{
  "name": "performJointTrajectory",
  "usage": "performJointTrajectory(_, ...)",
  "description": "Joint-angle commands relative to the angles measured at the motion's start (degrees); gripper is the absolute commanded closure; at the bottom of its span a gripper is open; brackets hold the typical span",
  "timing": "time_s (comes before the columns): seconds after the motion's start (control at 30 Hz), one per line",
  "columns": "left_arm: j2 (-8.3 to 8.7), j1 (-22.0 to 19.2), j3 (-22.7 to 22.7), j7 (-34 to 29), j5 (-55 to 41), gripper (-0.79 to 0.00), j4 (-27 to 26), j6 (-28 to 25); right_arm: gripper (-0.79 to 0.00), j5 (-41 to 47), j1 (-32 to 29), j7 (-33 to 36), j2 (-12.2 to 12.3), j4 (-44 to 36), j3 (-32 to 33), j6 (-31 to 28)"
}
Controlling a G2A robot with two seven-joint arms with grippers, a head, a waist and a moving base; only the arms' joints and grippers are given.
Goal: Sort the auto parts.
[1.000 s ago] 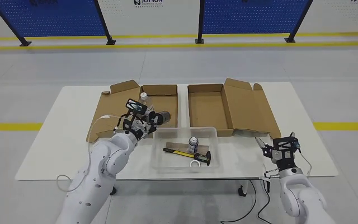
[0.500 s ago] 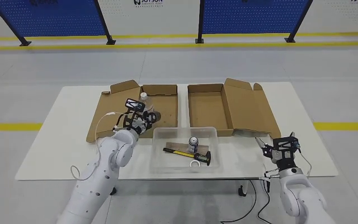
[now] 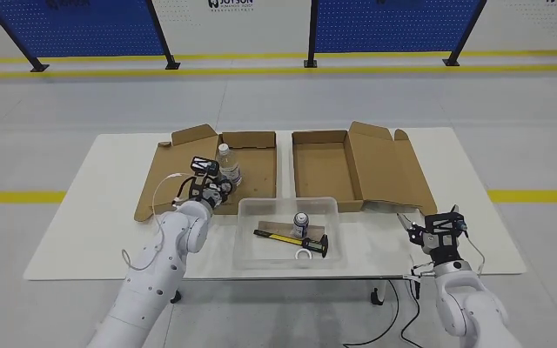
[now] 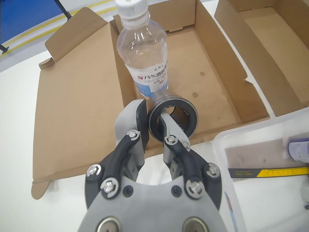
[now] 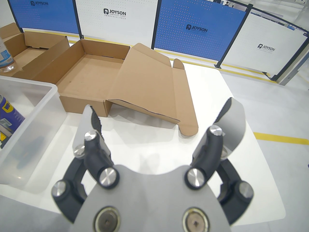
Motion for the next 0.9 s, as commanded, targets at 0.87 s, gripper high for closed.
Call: performJointTrajectory(0.87,-2.08,-3.9,2.9,-1.3,1.5,-0.077,6.6,1.3,-0.785,0.0,0.0,0.0,0.0,0.0,0.0,0.0)
